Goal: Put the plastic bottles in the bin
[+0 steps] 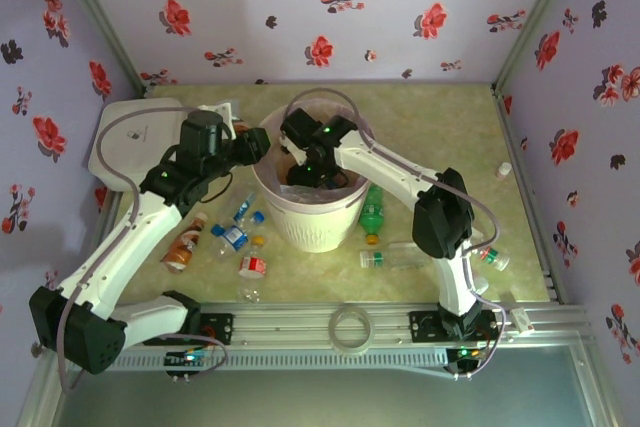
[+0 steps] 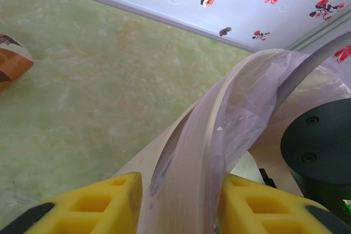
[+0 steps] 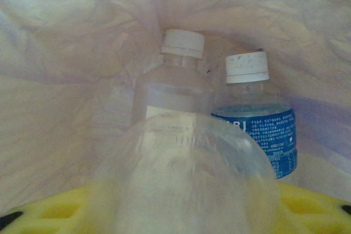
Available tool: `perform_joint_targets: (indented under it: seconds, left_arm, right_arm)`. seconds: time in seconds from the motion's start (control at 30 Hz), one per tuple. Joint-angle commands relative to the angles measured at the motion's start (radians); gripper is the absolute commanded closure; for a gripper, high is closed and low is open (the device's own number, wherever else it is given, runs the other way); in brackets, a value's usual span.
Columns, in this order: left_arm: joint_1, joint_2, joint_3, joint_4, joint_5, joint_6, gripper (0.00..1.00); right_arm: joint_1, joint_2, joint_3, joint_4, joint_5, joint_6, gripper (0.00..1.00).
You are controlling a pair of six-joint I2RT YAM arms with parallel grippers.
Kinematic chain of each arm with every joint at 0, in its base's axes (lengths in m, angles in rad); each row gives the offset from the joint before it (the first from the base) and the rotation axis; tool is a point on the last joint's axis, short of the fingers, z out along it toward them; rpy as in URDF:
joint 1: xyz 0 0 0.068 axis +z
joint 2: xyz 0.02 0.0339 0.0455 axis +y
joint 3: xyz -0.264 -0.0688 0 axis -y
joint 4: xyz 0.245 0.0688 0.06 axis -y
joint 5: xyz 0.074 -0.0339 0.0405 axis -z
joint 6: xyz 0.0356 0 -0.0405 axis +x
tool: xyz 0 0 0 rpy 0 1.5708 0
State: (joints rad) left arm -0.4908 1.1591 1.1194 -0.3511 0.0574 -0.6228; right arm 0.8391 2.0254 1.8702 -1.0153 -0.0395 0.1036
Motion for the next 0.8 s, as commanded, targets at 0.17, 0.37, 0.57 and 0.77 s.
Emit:
perform_joint_targets:
  seconds: [0.17,0.37,0.57,0.77]
  left_arm:
    - [0.004,0.028,-0.003,-0.052,0.004,0.011,0.60]
    - [0.004,0.029,-0.007,-0.052,0.002,0.011,0.60]
    - [0.004,0.028,-0.009,-0.054,0.003,0.011,0.60]
    - [0.004,0.028,-0.012,-0.052,0.002,0.010,0.60]
  right_arm:
    - [0.011,-0.061,0.031,-0.009,0.039,0.004,0.30]
    - [0.010,-0.167,0.092,-0.032,0.019,-0.003,0.26]
    - [0.010,-0.281,0.151,-0.062,0.041,-0.007,0.25]
    - [-0.003,-0.388,0.175,-0.116,0.151,-0.012,0.26]
